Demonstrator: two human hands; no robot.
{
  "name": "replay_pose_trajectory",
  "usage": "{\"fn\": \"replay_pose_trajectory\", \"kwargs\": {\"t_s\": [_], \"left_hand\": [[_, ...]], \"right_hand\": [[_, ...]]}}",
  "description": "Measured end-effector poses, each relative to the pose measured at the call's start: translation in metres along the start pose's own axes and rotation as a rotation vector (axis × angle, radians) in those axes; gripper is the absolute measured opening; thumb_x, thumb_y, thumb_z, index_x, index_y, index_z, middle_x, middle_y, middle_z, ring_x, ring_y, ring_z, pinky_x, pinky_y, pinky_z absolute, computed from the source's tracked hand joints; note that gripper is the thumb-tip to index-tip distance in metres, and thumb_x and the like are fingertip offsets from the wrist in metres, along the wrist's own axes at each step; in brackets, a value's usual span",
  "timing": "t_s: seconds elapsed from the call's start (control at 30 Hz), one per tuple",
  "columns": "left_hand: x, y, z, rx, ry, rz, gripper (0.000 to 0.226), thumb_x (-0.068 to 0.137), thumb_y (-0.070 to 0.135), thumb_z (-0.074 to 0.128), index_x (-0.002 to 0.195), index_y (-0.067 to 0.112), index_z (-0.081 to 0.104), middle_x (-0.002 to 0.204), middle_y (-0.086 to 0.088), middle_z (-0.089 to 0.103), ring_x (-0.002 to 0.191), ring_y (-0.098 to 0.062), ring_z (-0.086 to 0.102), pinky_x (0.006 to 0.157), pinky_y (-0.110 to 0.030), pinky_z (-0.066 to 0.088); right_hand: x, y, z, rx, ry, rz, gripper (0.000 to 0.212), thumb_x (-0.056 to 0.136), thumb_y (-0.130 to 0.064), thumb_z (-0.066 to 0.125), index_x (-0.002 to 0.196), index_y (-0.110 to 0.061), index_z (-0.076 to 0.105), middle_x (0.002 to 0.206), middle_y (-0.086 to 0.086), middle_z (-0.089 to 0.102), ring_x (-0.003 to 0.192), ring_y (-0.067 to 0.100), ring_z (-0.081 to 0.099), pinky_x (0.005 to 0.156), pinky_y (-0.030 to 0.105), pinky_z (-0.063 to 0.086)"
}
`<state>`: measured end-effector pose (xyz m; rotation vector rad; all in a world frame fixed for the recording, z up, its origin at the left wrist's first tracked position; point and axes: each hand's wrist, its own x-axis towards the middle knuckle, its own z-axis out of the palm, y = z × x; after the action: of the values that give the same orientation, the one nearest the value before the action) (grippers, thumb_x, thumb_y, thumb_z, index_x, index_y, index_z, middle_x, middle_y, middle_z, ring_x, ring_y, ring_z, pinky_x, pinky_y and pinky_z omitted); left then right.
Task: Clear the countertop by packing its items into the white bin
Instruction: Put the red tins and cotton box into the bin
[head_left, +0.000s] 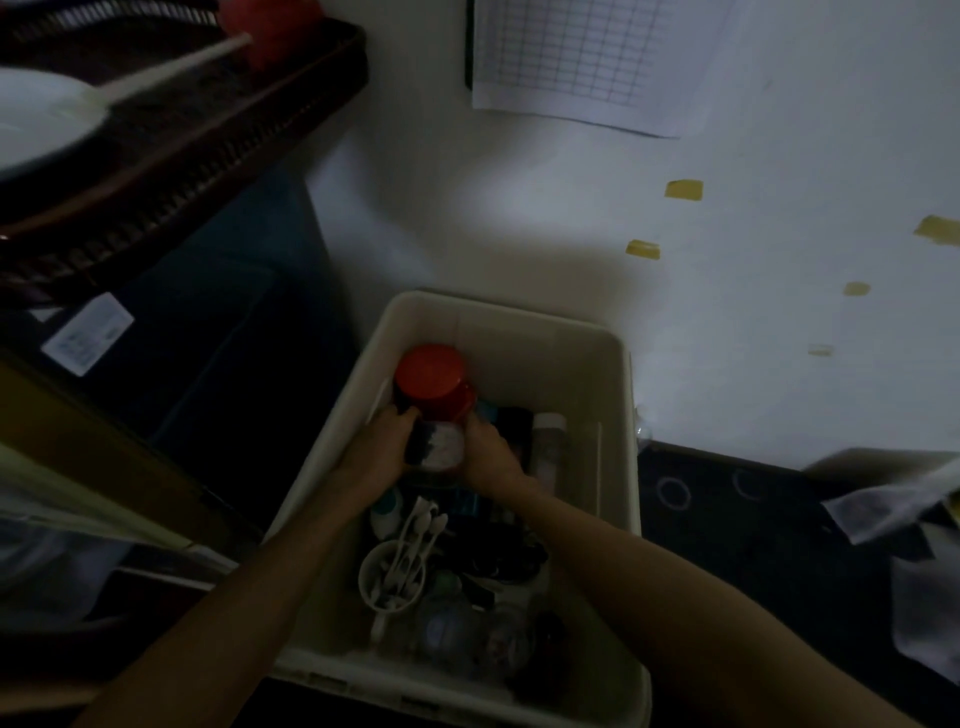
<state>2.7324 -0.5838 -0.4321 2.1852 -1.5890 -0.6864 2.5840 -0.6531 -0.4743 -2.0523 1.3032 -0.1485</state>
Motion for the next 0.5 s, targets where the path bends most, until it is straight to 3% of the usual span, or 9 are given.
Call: {"fn": "replay_pose_trajectory", "kwargs": {"t_s": [0.1, 0.2, 0.3, 0.4, 0.5], "left_hand": [[-0.001, 0.004, -0.001, 0.057, -0.018, 0.069, 0.041, 0.096, 0.014, 0.055, 0.136, 0.010, 0.049, 0.138, -0.014, 0.050, 0.124, -0.032, 0.050, 0.104, -0.041, 0.042], [-0.006, 0.016, -0.006, 0.097, 0.023, 0.076, 0.026, 0.099, 0.018, 0.045, 0.121, 0.013, 0.056, 0.125, -0.011, 0.059, 0.106, -0.024, 0.059, 0.094, -0.039, 0.049], [-0.004, 0.008, -0.011, 0.176, -0.003, 0.140, 0.032, 0.091, 0.012, 0.055, 0.123, 0.014, 0.054, 0.129, -0.008, 0.055, 0.107, -0.020, 0.056, 0.093, -0.036, 0.049], [-0.005, 0.022, -0.017, 0.090, -0.018, 0.156, 0.041, 0.080, 0.009, 0.070, 0.116, 0.021, 0.054, 0.126, -0.011, 0.054, 0.110, -0.029, 0.058, 0.090, -0.046, 0.052], [-0.014, 0.074, -0.027, 0.054, 0.109, 0.276, 0.046, 0.073, 0.013, 0.080, 0.114, 0.018, 0.059, 0.114, -0.002, 0.057, 0.102, -0.020, 0.056, 0.087, -0.037, 0.050]], "right_hand": [[0.004, 0.006, 0.005, -0.024, -0.009, 0.008, 0.067, 0.085, -0.039, 0.069, 0.141, -0.015, 0.039, 0.133, 0.012, 0.052, 0.117, 0.029, 0.055, 0.096, 0.041, 0.049], [0.002, 0.010, 0.001, -0.015, -0.045, 0.025, 0.066, 0.083, -0.042, 0.070, 0.136, -0.014, 0.042, 0.131, 0.012, 0.052, 0.116, 0.031, 0.057, 0.094, 0.041, 0.051], [-0.013, 0.011, -0.026, 0.007, -0.056, -0.022, 0.067, 0.084, -0.039, 0.070, 0.137, -0.009, 0.041, 0.132, 0.016, 0.053, 0.118, 0.033, 0.056, 0.098, 0.045, 0.049], [-0.056, 0.007, -0.077, 0.062, 0.069, -0.110, 0.060, 0.080, -0.029, 0.078, 0.129, -0.006, 0.051, 0.124, 0.009, 0.059, 0.110, 0.023, 0.060, 0.093, 0.034, 0.050], [-0.115, 0.015, -0.129, 0.256, 0.291, -0.175, 0.044, 0.083, -0.022, 0.077, 0.121, -0.011, 0.059, 0.109, 0.000, 0.069, 0.090, 0.008, 0.068, 0.082, 0.025, 0.056]]}}
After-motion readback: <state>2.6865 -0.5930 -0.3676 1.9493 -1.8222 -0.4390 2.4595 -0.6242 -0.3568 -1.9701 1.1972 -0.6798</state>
